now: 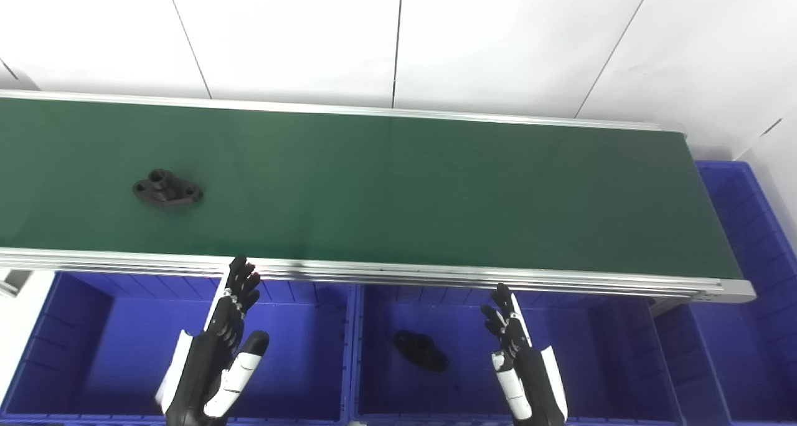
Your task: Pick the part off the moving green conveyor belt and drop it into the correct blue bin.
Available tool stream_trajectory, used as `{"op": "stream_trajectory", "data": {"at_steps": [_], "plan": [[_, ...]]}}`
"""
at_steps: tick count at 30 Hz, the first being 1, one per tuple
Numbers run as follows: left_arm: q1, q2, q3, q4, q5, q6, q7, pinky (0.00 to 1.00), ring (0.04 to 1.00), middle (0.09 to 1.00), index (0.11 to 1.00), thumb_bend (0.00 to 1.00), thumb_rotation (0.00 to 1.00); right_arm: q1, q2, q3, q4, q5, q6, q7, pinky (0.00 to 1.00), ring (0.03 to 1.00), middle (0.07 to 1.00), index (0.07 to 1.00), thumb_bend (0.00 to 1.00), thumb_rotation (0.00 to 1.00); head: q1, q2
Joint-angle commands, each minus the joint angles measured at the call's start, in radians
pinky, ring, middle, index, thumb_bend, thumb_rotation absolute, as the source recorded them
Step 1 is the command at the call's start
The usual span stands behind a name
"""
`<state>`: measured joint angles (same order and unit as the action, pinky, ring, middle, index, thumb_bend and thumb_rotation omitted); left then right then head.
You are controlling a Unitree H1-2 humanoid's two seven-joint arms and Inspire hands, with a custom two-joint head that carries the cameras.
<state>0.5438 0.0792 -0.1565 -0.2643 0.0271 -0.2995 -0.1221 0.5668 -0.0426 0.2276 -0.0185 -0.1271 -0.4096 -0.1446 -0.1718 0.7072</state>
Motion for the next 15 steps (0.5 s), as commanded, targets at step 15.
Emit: {"op": "stream_trajectory", "data": {"at_steps": [15], "plan": [[-0.002,-0.001,-0.006,-0.015,0.026,-0.035,0.004,0.92,0.947,0.972,0.986,0.83,0.86,-0.006,-0.004,0.0,-0.022,0.006,-0.06,-0.002,0.91,0.923,0.975,1.0,0.76,0.95,0.002,-0.001]]}}
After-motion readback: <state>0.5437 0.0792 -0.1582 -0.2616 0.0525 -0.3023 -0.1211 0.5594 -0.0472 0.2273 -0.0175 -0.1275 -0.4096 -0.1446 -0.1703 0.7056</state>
